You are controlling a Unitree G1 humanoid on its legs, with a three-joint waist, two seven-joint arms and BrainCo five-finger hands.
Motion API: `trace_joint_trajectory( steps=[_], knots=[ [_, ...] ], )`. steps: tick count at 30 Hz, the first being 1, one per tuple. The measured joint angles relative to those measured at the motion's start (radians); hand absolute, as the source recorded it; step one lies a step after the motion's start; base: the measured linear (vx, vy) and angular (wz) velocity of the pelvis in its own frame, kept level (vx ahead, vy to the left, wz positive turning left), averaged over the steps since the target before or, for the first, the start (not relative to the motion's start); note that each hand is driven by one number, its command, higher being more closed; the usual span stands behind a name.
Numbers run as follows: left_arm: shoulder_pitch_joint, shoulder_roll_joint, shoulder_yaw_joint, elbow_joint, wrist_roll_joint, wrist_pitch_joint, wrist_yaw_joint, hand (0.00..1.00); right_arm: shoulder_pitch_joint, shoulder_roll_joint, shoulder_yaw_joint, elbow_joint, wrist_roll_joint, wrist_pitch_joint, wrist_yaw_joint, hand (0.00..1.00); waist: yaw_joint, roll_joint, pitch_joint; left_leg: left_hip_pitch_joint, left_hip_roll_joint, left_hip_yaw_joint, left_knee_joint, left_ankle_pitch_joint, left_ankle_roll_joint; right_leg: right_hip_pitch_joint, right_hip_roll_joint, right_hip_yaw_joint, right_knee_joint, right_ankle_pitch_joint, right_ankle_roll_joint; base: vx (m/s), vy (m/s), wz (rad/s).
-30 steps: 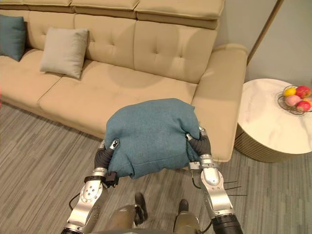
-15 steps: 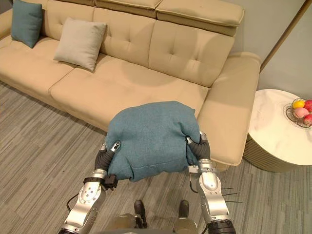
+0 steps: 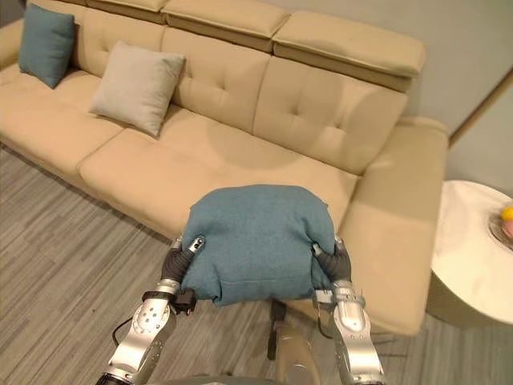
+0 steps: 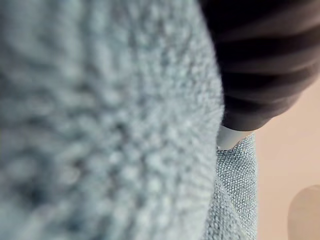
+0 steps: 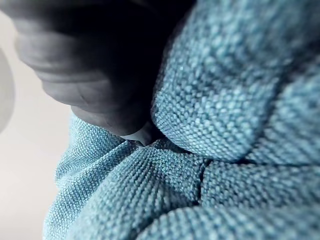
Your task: Pick up cushions and gather them together orderly.
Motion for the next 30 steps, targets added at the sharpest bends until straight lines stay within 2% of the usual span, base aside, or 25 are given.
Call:
trace_joint_trajectory(
  steps=[1,2,3,4,5,6,9,10,11,12,13,14,15,16,17,19,21,23,24,25,26,30],
  knots=[
    [0.002,-0.011,0.003,0.000,-0.002,0.004,0.000,1.00,0.037,-0.004,0.001,-0.061,0.000,0.006,-0.003,1.00,0.011,0.005,0.004,-0.048,0.066,0.029,0.199,0.054,-0.023,0.063,0.029,0.000,-0.006,-0.032,-0.016,0.50,-0.153,-0.12],
    [0.006,-0.011,0.004,0.000,-0.003,0.004,0.000,1.00,0.057,-0.004,0.001,-0.096,0.000,0.006,-0.003,1.00,0.018,0.004,0.004,-0.071,0.098,0.044,0.277,0.051,-0.020,0.093,0.039,0.002,-0.010,-0.046,-0.021,0.52,-0.132,-0.28],
    [0.009,-0.012,0.004,-0.003,-0.004,0.004,0.000,1.00,0.090,-0.004,0.001,-0.173,0.000,0.006,-0.006,1.00,0.030,0.003,0.004,-0.097,0.144,0.082,0.374,0.039,-0.002,0.145,0.051,0.017,-0.022,-0.070,-0.025,0.30,-0.061,-0.36],
    [0.009,-0.015,0.006,-0.012,-0.005,0.004,0.000,1.00,0.108,-0.004,0.001,-0.239,0.000,0.001,-0.010,1.00,0.032,0.003,0.002,-0.126,0.171,0.124,0.391,0.015,0.036,0.179,0.052,0.032,-0.041,-0.080,-0.027,0.36,-0.065,-0.35],
    [0.009,-0.018,0.009,-0.024,-0.005,0.003,0.000,1.00,0.109,-0.004,0.000,-0.266,0.000,-0.003,-0.013,1.00,0.031,0.002,0.002,-0.139,0.182,0.145,0.376,0.002,0.053,0.189,0.051,0.046,-0.048,-0.084,-0.027,0.28,0.002,-0.50],
    [0.009,-0.029,0.016,-0.055,-0.005,0.001,0.000,1.00,0.105,-0.003,0.000,-0.304,0.000,-0.005,-0.019,1.00,0.039,0.000,0.002,-0.170,0.193,0.165,0.310,-0.020,0.087,0.200,0.051,0.084,-0.060,-0.091,-0.025,0.25,0.029,-0.61],
    [0.019,-0.053,0.036,-0.094,-0.004,-0.018,-0.001,1.00,0.092,0.002,0.000,-0.329,0.000,-0.022,-0.022,1.00,0.064,-0.010,0.004,-0.194,0.162,0.071,0.064,-0.016,0.079,0.212,0.049,0.184,-0.058,-0.113,-0.009,0.20,0.144,-1.05],
    [0.031,-0.054,0.039,-0.096,-0.003,-0.019,-0.001,1.00,0.084,0.010,0.001,-0.320,0.000,-0.023,-0.022,1.00,0.072,-0.009,0.004,-0.194,0.120,-0.042,-0.078,0.009,0.039,0.220,0.046,0.244,-0.054,-0.128,0.013,0.19,0.305,-1.31],
    [0.041,-0.055,0.039,-0.096,-0.003,-0.019,-0.001,1.00,0.082,0.013,0.002,-0.304,-0.001,-0.024,-0.022,1.00,0.075,-0.006,0.002,-0.189,0.101,-0.113,-0.160,0.032,0.015,0.219,0.046,0.290,-0.040,-0.143,0.035,0.19,0.339,-1.12],
    [0.042,-0.055,0.039,-0.096,-0.003,-0.019,-0.001,1.00,0.081,0.013,0.002,-0.300,-0.001,-0.023,-0.022,1.00,0.074,-0.005,0.001,-0.186,0.099,-0.122,-0.172,0.034,0.010,0.218,0.046,0.297,-0.038,-0.145,0.037,0.12,0.263,-1.15],
    [0.060,-0.058,0.037,-0.095,-0.002,-0.019,-0.001,1.00,0.079,0.009,0.002,-0.268,-0.001,-0.024,-0.021,1.00,0.074,0.013,-0.010,-0.169,0.093,-0.156,-0.260,0.088,-0.019,0.202,0.059,0.355,-0.019,-0.163,0.069,0.11,0.303,-1.07],
    [0.071,-0.060,0.037,-0.091,-0.002,-0.019,-0.001,1.00,0.076,0.010,0.003,-0.249,-0.001,-0.024,-0.021,1.00,0.078,0.025,-0.018,-0.153,0.088,-0.152,-0.259,0.142,-0.032,0.200,0.067,0.388,-0.014,-0.169,0.085,0.18,0.388,-1.67],
    [0.086,-0.057,0.038,-0.075,-0.001,-0.019,-0.001,1.00,0.076,0.015,0.012,-0.208,-0.002,-0.023,-0.020,1.00,0.081,0.009,-0.027,-0.139,0.075,-0.111,-0.231,0.165,-0.026,0.206,0.060,0.453,-0.025,-0.166,0.112,0.19,0.393,-1.34],
    [0.093,-0.051,0.038,-0.067,0.000,-0.018,-0.001,1.00,0.078,0.029,0.015,-0.189,-0.004,-0.020,-0.020,1.00,0.077,-0.011,-0.038,-0.139,0.065,-0.072,-0.225,0.154,-0.011,0.201,0.039,0.484,-0.031,-0.161,0.135,0.24,0.410,-1.25],
    [0.093,-0.039,0.038,-0.052,0.000,-0.018,-0.003,1.00,0.073,0.041,0.015,-0.170,-0.015,-0.020,-0.020,1.00,0.060,-0.041,-0.045,-0.138,0.043,-0.020,-0.216,0.145,0.004,0.185,0.009,0.524,-0.039,-0.156,0.162,0.17,0.316,-0.94],
    [0.093,-0.009,0.039,-0.033,-0.002,-0.015,-0.007,1.00,0.047,0.044,0.017,-0.134,-0.041,-0.016,-0.014,1.00,0.057,-0.069,-0.046,-0.129,0.015,0.055,-0.201,0.134,0.022,0.169,-0.026,0.568,-0.074,-0.127,0.194,0.11,0.265,-1.04],
    [0.094,0.002,0.043,-0.029,-0.001,-0.012,-0.013,1.00,0.007,0.036,0.022,-0.078,-0.042,-0.016,-0.008,1.00,0.056,-0.069,-0.045,-0.109,0.005,0.105,-0.199,0.123,0.039,0.168,-0.040,0.584,-0.109,-0.085,0.193,0.05,0.189,-1.01],
    [0.094,0.005,0.058,-0.029,0.000,-0.012,-0.015,1.00,-0.042,0.032,0.035,-0.009,-0.042,-0.015,-0.003,1.00,0.061,-0.067,-0.044,-0.084,0.008,0.138,-0.212,0.117,0.045,0.164,-0.041,0.549,-0.136,-0.040,0.179,0.02,0.106,-0.95],
    [0.093,0.007,0.071,-0.029,0.002,-0.012,-0.014,1.00,-0.063,0.026,0.047,0.016,-0.042,-0.014,-0.002,1.00,0.061,-0.065,-0.045,-0.076,0.013,0.151,-0.231,0.117,0.045,0.158,-0.040,0.492,-0.151,-0.015,0.159,-0.01,0.036,-0.80],
    [0.085,0.014,0.089,-0.027,0.002,-0.013,-0.014,1.00,-0.091,0.024,0.063,0.030,-0.042,-0.013,0.002,1.00,0.062,-0.065,-0.045,-0.068,0.013,0.163,-0.270,0.112,0.048,0.140,-0.041,0.382,-0.169,0.008,0.138,-0.02,0.042,-0.70],
    [0.079,0.021,0.089,-0.025,0.002,-0.013,-0.014,1.00,-0.099,0.018,0.064,0.034,-0.042,-0.012,0.002,1.00,0.062,-0.065,-0.045,-0.069,0.010,0.163,-0.284,0.112,0.048,0.133,-0.043,0.354,-0.178,0.016,0.133,-0.03,0.027,-0.50],
    [0.063,0.026,0.087,-0.006,0.030,-0.013,-0.013,1.00,-0.102,0.014,0.067,0.050,-0.047,-0.008,0.003,1.00,0.060,-0.065,-0.045,-0.071,0.001,0.166,-0.299,0.113,0.047,0.137,-0.052,0.340,-0.221,0.036,0.143,-0.05,-0.012,-0.12]
  ],
)
